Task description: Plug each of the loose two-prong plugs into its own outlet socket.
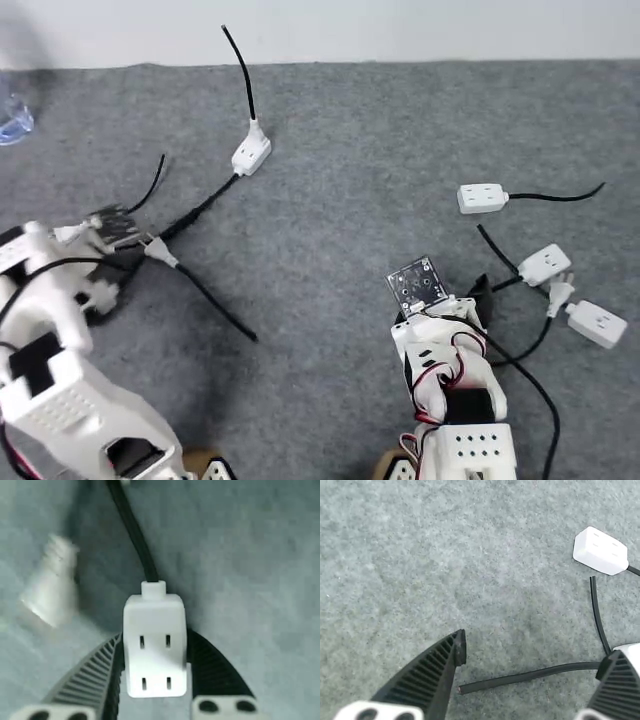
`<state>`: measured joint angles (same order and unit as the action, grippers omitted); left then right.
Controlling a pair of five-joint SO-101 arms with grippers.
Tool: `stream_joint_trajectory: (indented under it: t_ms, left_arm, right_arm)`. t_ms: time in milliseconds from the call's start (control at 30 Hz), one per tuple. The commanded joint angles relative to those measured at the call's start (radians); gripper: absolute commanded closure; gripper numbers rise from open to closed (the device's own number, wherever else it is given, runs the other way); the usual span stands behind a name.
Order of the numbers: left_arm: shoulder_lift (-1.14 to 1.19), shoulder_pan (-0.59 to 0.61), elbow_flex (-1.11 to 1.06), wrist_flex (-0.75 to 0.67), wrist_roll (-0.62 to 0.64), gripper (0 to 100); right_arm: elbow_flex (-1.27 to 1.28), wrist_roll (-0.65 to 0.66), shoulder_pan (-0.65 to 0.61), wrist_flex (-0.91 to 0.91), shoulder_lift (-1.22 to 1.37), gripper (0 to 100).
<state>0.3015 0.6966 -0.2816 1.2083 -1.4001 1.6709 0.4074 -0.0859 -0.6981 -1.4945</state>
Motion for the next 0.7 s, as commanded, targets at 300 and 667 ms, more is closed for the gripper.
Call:
stream_joint_trajectory:
  t_ms: [300,667]
  left_arm:
    - [-0.712,-0.052,0.189,0.491,-0.028,99]
    - [-0.991,-0.425,0.070,0.546,0.115,99]
  right_arm:
    - [0.020,0.009,-0.008,0.016,0.001,59.3]
    - [0.020,0.009,-0.005,0.016,0.001,59.3]
